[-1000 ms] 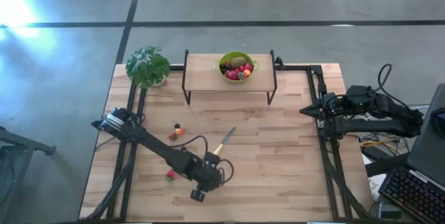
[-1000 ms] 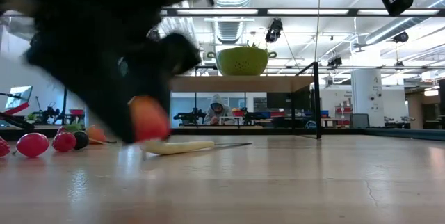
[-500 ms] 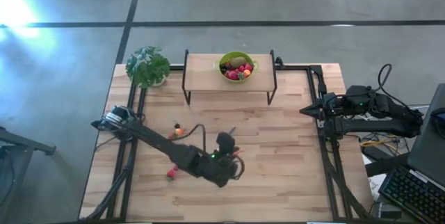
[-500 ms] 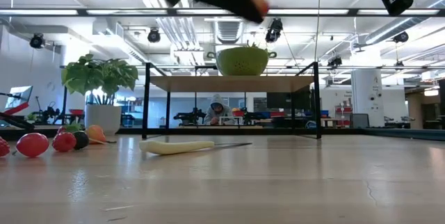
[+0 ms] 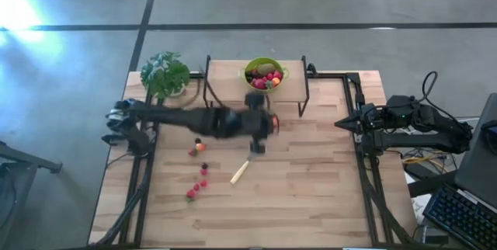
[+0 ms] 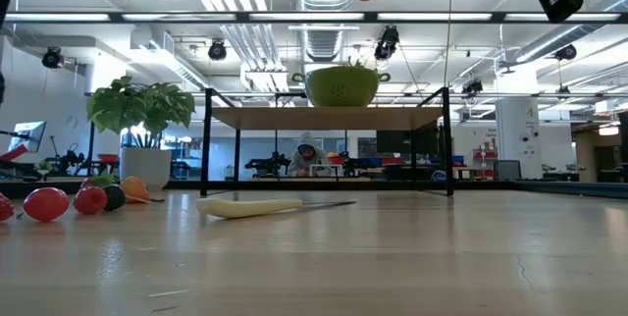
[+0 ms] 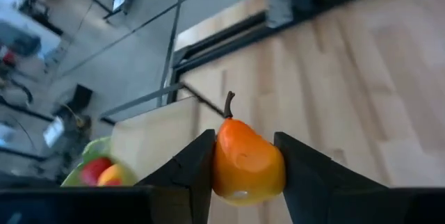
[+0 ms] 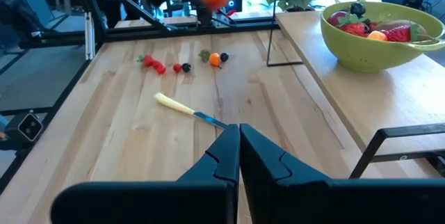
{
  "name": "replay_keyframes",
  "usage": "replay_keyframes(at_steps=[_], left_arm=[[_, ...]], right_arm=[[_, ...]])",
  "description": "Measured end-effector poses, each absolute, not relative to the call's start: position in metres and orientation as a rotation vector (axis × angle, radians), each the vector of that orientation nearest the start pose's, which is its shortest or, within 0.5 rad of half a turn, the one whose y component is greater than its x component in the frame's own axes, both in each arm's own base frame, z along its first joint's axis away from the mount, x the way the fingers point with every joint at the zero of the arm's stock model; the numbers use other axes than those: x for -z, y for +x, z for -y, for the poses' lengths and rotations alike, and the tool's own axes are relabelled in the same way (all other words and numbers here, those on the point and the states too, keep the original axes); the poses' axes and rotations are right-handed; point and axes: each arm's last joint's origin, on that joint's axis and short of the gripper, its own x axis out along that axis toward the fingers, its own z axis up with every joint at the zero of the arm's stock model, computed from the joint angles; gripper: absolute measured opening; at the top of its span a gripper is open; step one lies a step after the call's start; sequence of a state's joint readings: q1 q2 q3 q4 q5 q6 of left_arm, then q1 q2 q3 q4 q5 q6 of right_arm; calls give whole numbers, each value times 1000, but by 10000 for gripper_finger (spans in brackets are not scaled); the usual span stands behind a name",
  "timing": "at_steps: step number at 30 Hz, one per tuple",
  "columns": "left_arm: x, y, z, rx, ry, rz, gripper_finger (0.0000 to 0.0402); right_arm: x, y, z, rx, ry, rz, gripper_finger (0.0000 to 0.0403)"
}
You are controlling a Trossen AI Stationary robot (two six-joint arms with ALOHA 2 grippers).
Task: Pick & Place Fruit
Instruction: Put the pear into the strainer bowl
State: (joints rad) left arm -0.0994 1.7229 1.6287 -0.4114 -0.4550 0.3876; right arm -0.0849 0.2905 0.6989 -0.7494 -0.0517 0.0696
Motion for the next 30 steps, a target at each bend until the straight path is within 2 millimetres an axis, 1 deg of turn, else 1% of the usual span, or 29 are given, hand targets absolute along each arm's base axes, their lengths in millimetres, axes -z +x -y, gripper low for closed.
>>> replay_keyframes(at_steps=[4, 7, 11, 14, 18, 22, 25, 30], left_arm=[[-372, 381, -17, -302, 390, -502, 143], [-380, 376, -47, -365, 302, -464, 143], [-381, 370, -82, -453, 198, -441, 143], [-376, 366, -104, -517, 145, -452, 144], [-369, 361, -124, -571, 113, -470, 144], [-369, 356, -137, -610, 93, -462, 144], [-367, 354, -142, -624, 75, -463, 144], [-355, 354, -146, -623, 69, -481, 144]], right_arm=[[-299, 59, 4, 44, 92, -339, 8], [-299, 59, 4, 45, 92, -339, 8], [-299, 59, 4, 44, 92, -339, 8], [-299, 59, 4, 45, 92, -339, 8], [-299, 59, 4, 44, 92, -339, 8], [-299, 59, 4, 44, 92, -339, 8], [-299, 59, 4, 45, 92, -339, 8], [-299, 59, 4, 45, 92, -339, 8]])
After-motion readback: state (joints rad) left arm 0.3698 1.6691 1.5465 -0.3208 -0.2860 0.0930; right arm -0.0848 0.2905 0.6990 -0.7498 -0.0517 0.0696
